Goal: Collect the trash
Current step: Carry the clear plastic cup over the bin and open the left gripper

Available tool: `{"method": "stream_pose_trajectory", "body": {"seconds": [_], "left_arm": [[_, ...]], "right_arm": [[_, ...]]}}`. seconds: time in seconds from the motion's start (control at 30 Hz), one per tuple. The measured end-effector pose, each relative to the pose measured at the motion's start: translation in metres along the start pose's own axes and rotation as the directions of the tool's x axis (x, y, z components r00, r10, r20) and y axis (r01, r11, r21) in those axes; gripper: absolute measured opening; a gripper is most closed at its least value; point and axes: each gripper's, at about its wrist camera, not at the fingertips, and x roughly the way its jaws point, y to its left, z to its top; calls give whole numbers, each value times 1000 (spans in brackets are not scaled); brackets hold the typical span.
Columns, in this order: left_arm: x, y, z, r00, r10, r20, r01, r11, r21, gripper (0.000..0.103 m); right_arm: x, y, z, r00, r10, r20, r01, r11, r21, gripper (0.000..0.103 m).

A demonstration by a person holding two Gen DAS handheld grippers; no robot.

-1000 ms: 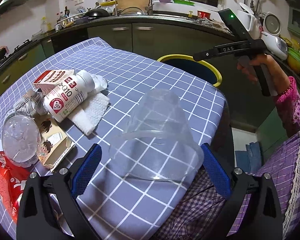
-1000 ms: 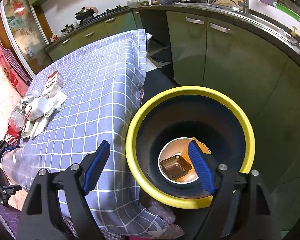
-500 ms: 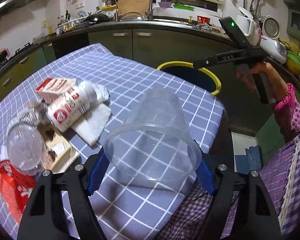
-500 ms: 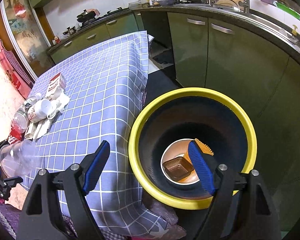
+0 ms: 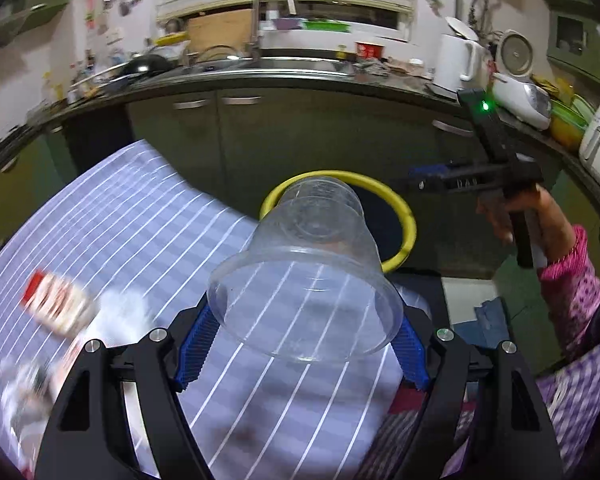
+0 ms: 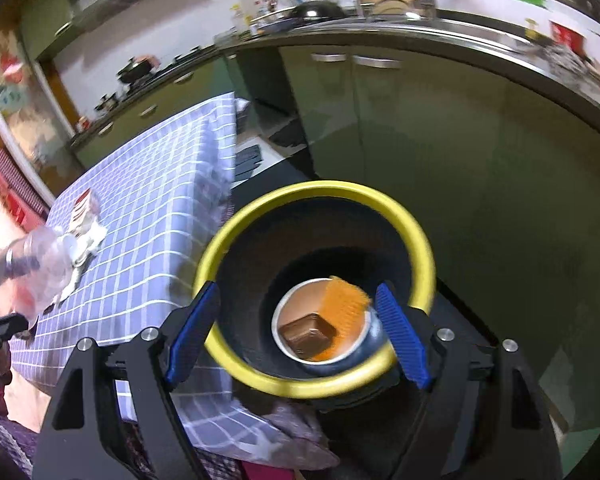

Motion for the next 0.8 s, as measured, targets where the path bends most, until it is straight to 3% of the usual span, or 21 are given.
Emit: {"method": "stream_pose_trajectory", "body": {"seconds": [0.23, 0.43, 0.5, 0.53, 0.67, 0.8], "left_arm": [[75, -26, 60, 992, -103, -70, 107, 993, 54, 76], [134, -37, 89, 984, -112, -141, 121, 991, 55, 78], [150, -35, 94, 980, -103, -170, 110, 994, 30, 88], [157, -33, 96, 978, -110, -179, 114, 993, 11, 88], [154, -25, 95, 980, -114, -162, 109, 993, -38, 88], [115, -15, 84, 994, -61, -87, 54, 996, -71, 90]], "right_arm": [[-13, -52, -13, 999, -39, 14, 37, 994, 98, 76], [-16, -79, -21, 999, -50, 18, 47, 988, 150, 76], [-16, -83, -22, 999, -49, 20, 46, 986, 163, 76], [-16, -85, -23, 999, -48, 21, 44, 985, 167, 76], [-17, -85, -27, 999, -40, 23, 36, 984, 177, 76], [-15, -81, -29, 999, -29, 16, 25, 985, 173, 76]]}}
